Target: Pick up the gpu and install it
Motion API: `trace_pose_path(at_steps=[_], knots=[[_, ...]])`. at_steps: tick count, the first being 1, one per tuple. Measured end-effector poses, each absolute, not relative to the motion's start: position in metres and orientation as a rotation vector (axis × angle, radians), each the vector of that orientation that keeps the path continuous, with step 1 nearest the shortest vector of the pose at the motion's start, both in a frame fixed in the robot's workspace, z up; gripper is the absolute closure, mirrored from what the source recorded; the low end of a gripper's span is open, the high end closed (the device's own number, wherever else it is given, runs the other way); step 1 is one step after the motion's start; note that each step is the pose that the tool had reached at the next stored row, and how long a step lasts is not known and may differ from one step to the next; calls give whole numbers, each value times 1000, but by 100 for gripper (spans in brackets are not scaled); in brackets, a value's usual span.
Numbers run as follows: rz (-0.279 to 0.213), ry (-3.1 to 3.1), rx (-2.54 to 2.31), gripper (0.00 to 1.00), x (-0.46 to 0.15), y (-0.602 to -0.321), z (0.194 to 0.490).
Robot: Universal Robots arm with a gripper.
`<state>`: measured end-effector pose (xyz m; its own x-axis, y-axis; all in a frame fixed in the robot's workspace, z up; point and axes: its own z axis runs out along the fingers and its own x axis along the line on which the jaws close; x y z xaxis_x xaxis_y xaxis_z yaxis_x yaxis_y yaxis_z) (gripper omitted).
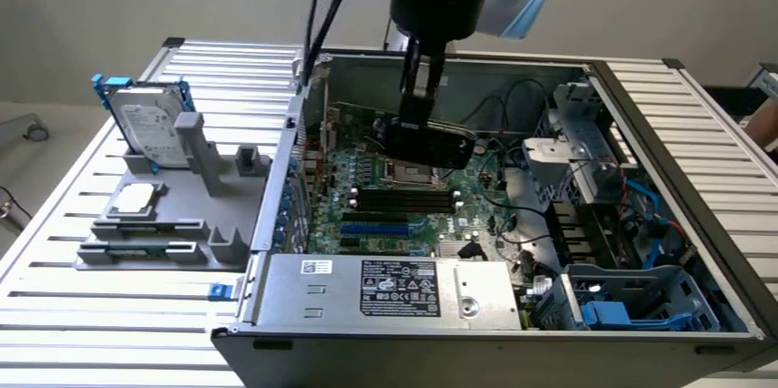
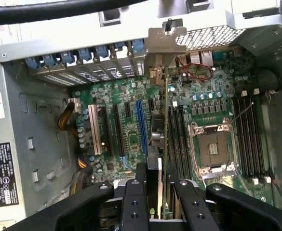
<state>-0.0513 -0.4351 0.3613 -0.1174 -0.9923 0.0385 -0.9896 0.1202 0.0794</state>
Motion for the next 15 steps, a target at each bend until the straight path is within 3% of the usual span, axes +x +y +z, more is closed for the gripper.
trace_pose_path(at_steps=[15], knots=[[-50, -2177, 2146, 74, -58, -441, 338]])
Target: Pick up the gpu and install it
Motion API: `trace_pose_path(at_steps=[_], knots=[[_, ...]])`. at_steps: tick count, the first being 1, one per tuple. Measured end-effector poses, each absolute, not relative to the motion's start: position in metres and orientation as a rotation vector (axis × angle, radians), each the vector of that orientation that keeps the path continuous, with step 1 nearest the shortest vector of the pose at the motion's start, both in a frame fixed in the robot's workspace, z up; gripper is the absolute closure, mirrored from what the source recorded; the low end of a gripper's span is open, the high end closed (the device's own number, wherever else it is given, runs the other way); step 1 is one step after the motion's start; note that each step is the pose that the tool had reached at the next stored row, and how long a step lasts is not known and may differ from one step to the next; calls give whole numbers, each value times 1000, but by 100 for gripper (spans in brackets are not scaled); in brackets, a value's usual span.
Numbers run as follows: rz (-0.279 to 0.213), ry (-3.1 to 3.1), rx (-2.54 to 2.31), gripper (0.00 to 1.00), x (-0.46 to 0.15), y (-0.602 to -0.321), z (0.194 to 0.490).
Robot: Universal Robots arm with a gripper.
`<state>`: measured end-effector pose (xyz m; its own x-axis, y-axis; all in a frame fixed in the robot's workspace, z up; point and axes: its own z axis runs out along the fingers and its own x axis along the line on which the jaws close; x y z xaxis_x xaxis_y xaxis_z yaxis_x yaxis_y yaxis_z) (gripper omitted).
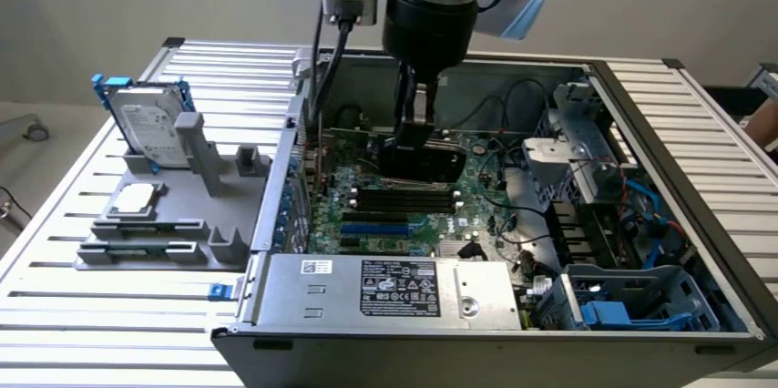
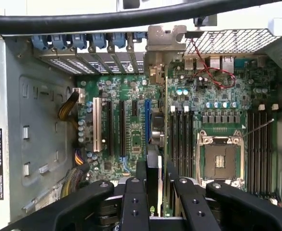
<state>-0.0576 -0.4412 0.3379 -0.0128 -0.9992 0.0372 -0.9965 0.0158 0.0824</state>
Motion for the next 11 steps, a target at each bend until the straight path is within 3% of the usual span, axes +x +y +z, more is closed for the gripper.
trace_pose_path(at_steps=[11], knots=[[-26, -2174, 2173, 74, -73, -446, 321]])
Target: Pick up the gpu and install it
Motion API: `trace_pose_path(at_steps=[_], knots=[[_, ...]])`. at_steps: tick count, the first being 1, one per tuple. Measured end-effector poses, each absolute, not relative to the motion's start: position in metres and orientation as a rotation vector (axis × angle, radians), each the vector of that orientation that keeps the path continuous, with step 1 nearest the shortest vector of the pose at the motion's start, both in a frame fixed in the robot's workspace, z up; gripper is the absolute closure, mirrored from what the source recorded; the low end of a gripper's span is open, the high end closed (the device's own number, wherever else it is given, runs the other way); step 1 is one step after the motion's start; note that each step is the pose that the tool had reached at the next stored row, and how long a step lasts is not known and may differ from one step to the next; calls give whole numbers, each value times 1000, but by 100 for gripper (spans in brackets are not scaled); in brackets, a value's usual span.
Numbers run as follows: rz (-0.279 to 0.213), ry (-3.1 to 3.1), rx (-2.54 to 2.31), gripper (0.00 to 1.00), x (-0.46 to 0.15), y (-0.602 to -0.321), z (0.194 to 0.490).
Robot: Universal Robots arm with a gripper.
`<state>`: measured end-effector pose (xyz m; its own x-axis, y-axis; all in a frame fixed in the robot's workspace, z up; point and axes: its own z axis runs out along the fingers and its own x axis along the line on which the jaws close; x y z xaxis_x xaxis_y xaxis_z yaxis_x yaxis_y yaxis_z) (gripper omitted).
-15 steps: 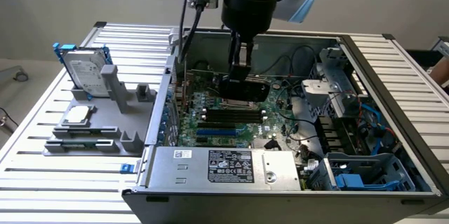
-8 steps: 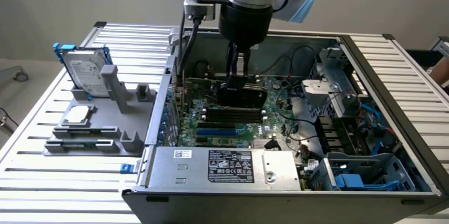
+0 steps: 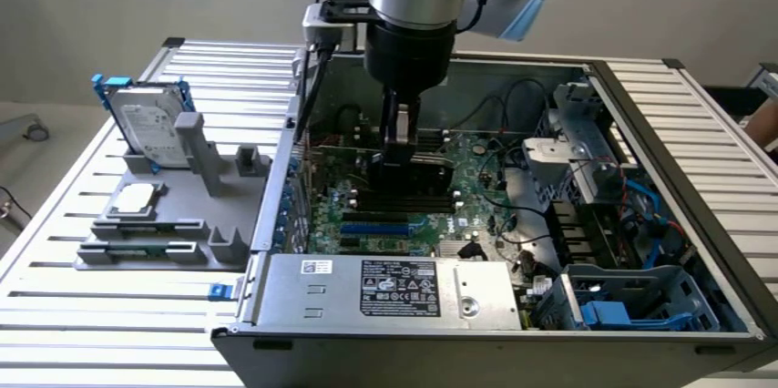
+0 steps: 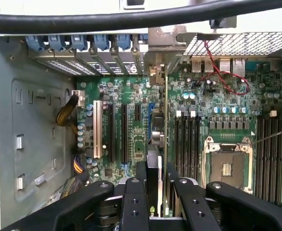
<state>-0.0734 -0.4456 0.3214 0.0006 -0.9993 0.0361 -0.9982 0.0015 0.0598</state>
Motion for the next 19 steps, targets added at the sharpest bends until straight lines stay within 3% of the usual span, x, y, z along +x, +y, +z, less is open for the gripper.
trace_pose_path(at_steps=[19], knots=[[1, -2180, 2191, 74, -86, -448, 295]])
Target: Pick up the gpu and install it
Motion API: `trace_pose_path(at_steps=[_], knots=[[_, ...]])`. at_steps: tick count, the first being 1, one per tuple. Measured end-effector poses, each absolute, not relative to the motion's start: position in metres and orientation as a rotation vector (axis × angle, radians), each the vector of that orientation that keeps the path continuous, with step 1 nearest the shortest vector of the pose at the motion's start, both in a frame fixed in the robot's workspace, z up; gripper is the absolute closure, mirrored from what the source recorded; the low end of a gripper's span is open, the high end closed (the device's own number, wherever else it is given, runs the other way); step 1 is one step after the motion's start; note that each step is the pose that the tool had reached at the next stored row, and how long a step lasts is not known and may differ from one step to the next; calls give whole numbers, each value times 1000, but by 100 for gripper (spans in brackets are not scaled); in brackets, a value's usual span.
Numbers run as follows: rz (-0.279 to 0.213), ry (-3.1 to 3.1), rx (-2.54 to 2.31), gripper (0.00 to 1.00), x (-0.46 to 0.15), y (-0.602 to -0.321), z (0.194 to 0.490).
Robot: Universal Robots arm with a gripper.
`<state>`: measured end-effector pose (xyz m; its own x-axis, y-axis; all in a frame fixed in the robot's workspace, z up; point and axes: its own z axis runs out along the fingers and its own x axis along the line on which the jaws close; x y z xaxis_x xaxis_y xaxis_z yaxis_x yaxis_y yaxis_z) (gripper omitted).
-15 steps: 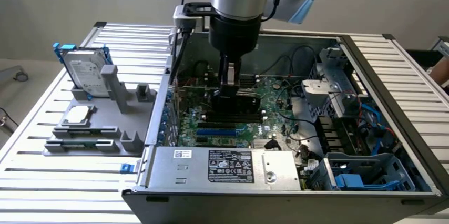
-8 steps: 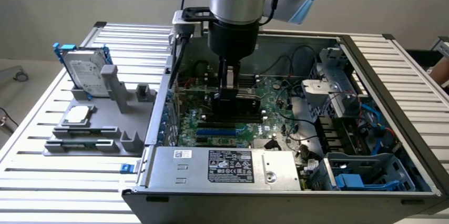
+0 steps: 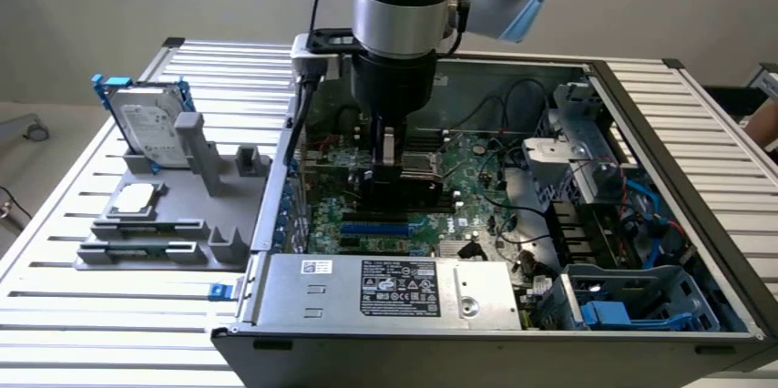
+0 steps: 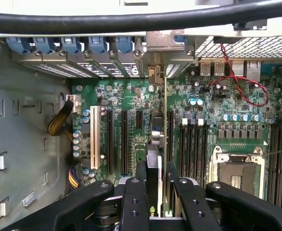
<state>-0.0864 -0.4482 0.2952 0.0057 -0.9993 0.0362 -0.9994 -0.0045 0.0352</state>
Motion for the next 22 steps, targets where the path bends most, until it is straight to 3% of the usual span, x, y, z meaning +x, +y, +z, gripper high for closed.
trace_pose_path(at_steps=[22], knots=[[16, -2181, 2203, 74, -90, -452, 264]])
